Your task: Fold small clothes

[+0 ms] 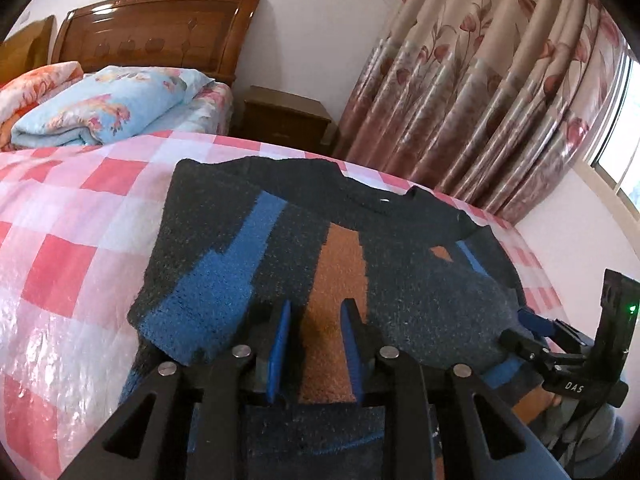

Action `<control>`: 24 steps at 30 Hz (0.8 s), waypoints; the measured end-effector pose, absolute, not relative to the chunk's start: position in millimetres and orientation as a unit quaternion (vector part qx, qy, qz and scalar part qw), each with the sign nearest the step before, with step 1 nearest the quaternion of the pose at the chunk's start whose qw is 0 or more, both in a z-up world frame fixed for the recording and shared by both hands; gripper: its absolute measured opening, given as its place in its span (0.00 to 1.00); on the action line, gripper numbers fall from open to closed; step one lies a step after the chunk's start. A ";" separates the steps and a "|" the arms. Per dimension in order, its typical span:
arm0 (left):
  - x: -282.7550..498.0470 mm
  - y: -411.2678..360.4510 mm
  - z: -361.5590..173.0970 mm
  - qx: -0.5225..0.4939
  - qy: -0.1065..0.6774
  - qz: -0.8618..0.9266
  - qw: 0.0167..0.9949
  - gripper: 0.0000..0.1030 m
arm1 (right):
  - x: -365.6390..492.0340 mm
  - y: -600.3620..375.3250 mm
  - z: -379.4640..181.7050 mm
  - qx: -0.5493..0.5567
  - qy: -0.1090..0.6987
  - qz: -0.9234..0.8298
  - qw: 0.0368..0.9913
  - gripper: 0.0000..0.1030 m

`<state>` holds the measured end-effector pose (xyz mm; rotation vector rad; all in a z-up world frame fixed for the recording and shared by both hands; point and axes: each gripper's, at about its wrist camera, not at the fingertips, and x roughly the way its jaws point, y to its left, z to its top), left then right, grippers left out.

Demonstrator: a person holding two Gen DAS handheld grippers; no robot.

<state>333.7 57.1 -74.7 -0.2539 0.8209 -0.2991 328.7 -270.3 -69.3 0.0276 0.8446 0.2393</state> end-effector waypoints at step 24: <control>196.0 85.0 -80.7 -0.012 0.419 -0.128 0.899 0.26 | 185.8 -260.9 -72.4 -0.083 0.460 0.150 0.871 1.00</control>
